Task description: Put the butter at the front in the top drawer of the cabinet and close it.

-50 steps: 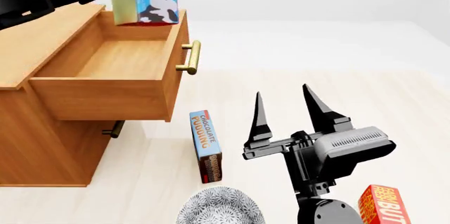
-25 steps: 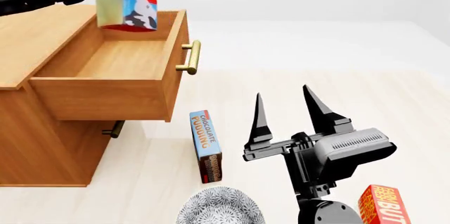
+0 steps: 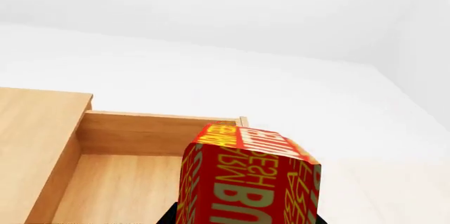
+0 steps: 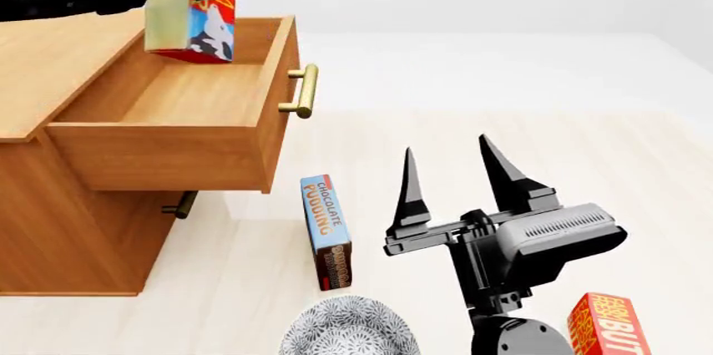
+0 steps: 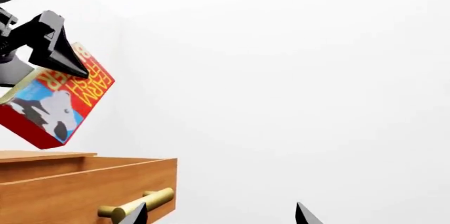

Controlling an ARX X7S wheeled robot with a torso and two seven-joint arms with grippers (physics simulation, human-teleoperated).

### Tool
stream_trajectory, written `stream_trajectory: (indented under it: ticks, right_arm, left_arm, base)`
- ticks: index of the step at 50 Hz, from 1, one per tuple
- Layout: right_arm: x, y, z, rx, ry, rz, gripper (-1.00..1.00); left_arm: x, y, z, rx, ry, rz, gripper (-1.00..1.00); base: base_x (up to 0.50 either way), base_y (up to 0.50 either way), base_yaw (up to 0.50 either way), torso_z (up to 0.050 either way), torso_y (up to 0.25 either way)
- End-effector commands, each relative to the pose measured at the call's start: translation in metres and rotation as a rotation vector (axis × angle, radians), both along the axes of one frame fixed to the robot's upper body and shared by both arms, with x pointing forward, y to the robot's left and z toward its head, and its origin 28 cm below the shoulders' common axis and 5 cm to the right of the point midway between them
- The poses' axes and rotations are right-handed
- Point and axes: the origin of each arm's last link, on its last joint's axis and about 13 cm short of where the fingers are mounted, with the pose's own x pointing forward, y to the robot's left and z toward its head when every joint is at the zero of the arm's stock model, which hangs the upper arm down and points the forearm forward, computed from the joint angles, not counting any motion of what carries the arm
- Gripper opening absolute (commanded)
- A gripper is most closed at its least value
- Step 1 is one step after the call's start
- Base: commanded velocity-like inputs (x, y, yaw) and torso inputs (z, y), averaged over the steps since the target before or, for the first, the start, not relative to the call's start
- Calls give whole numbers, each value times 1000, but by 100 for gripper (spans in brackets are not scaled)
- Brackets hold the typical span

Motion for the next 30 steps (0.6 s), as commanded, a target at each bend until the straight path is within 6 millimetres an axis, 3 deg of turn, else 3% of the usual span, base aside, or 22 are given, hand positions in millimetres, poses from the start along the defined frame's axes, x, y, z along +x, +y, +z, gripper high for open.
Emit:
stream_trajectory:
  ticks: [1,30]
  right_arm:
    - [0,0,0,-2,0,2,100]
    - [1,2,0,-5,3,6,100]
  left_arm:
    - [7,1,8,32,-15,31,-100]
    - [25,-4,-11,123,69,68,-100]
  base:
    - [0,0,0,0,0]
    - [0,0,0,0,1]
